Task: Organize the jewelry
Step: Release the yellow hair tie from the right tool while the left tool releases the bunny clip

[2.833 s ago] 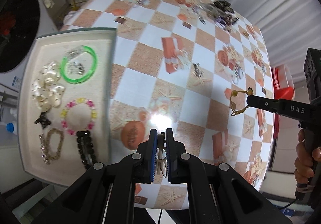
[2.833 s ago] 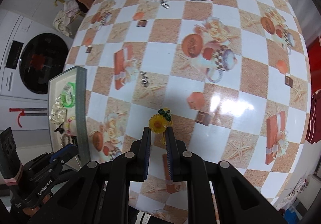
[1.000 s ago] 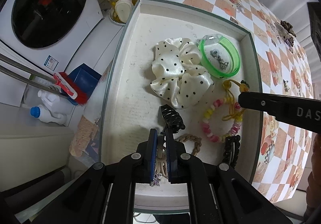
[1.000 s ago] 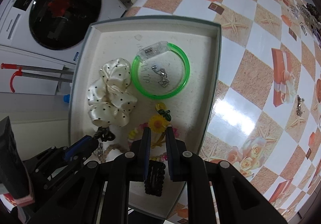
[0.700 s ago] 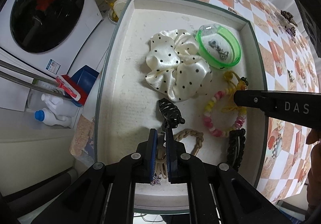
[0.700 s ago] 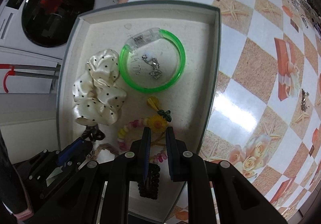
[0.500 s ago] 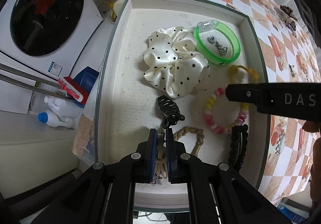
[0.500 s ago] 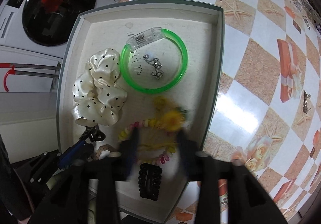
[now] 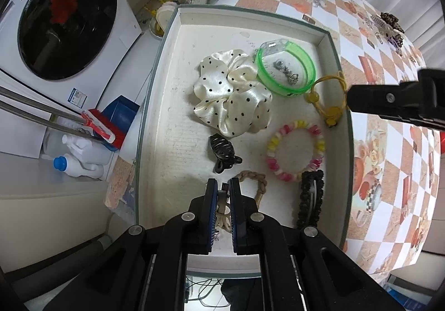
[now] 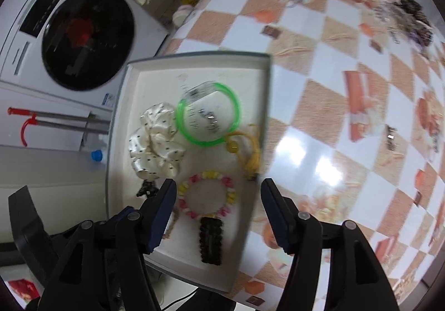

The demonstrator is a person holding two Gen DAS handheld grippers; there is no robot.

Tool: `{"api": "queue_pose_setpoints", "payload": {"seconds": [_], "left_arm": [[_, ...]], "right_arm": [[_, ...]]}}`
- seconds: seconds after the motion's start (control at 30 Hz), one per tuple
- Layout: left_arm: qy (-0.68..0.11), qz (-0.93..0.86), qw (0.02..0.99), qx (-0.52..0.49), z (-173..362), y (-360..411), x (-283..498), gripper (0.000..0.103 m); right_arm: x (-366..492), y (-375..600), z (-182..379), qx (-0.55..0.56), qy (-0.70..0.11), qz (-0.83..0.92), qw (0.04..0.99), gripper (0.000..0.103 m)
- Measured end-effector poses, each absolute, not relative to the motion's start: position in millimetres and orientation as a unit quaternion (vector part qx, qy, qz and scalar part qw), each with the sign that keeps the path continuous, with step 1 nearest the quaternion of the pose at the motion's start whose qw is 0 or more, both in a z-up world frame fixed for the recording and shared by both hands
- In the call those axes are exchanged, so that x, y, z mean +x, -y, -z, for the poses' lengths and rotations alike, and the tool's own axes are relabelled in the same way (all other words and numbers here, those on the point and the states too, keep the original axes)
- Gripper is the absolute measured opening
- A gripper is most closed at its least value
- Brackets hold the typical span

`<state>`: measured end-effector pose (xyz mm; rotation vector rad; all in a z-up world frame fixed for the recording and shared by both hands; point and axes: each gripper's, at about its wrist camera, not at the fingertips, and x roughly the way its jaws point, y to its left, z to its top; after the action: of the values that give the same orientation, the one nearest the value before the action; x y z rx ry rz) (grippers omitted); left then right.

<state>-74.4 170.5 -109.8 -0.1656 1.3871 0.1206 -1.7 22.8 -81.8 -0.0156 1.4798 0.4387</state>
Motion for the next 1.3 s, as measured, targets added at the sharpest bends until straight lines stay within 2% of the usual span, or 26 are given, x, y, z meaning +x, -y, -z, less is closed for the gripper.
{"api": "queue_pose_setpoints", "payload": {"seconds": [0.63,0.73,1.1,1.13,1.17,1.2,1.3], "left_arm": [[-0.624,-0.056,0.775,-0.083,86,-170,-80,0.013],[-0.623,-0.057,0.775,-0.086,85,-171,-80,0.013],[-0.619,-0.064,0.778,-0.087,82,-172,-78,0.014],[-0.619,-0.064,0.777,-0.088,81,-173,-78,0.023],[-0.620,-0.064,0.777,-0.087,81,-173,-78,0.080],[-0.620,-0.073,0.776,-0.083,80,-173,-78,0.102],[-0.606,-0.078,0.788,-0.075,74,-172,-77,0.103]], "right_arm": [[-18,7,63,-0.020,-0.664,-0.183,0.725,0.073],[-19,6,61,-0.019,-0.661,-0.185,0.727,0.081],[-19,6,59,-0.019,-0.661,-0.185,0.727,0.081],[-20,6,59,-0.019,-0.661,-0.185,0.727,0.081],[-20,6,59,-0.019,-0.661,-0.185,0.727,0.081],[-20,6,59,-0.019,-0.661,-0.185,0.727,0.081],[-20,6,59,-0.019,-0.661,-0.185,0.727,0.081]]}}
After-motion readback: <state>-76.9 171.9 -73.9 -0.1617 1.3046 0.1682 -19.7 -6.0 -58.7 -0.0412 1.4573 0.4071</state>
